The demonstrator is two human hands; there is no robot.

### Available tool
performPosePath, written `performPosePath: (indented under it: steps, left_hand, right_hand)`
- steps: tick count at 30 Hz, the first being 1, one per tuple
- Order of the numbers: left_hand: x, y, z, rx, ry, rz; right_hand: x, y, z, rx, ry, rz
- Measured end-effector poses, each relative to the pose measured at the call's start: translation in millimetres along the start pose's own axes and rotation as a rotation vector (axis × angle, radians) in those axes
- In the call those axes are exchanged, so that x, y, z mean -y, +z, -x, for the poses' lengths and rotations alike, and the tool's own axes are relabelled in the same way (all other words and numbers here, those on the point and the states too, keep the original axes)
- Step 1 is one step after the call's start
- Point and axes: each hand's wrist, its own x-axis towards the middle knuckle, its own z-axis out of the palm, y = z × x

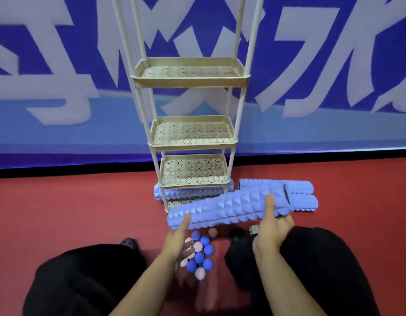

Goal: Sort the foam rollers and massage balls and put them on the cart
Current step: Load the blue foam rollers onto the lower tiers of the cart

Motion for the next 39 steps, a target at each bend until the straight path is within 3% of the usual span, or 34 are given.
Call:
performPosePath:
  steps: [8,14,18,21,23,26,28,30,32,35,39]
  left_hand:
    - [19,-34,-16,0.072,-0.207,0.372]
    - [13,-50,-35,0.074,-0.079,0.749]
    - [12,-58,-44,-0.075,0.001,0.703]
    - [10,-61,-47,-0.183,0.08,0.675]
    - [7,-62,-50,-0.235,0.137,0.639]
    - [1,-63,-51,-0.271,0.199,0.562]
    - [-3,-63,-51,-0.26,0.239,0.506]
    - [-7,-65,-48,-0.237,0.29,0.439]
    - [-13,-68,-46,-0.212,0.336,0.386]
    - [-23,-72,-47,-0.17,0.39,0.291]
    - [-32,-69,-53,-0.122,0.457,0.118]
  right_hand:
    - [-23,-8,36,-0.079,0.447,-0.125]
    - [-39,-11,39,0.028,0.563,-0.113]
    - [-47,-1,38,0.113,0.61,0.03]
    - [-52,8,42,0.102,0.481,0.448]
    - [-53,13,47,0.189,0.222,0.7]
    - [-53,31,51,0.552,-0.237,0.957]
    - [-52,47,50,0.881,-0.405,1.119]
    - [-50,63,49,1.139,-0.446,1.273]
    - [-48,75,47,1.27,-0.388,1.338]
    - [-49,83,47,1.327,-0.216,1.327]
    - [-61,83,52,1.286,-0.184,1.381]
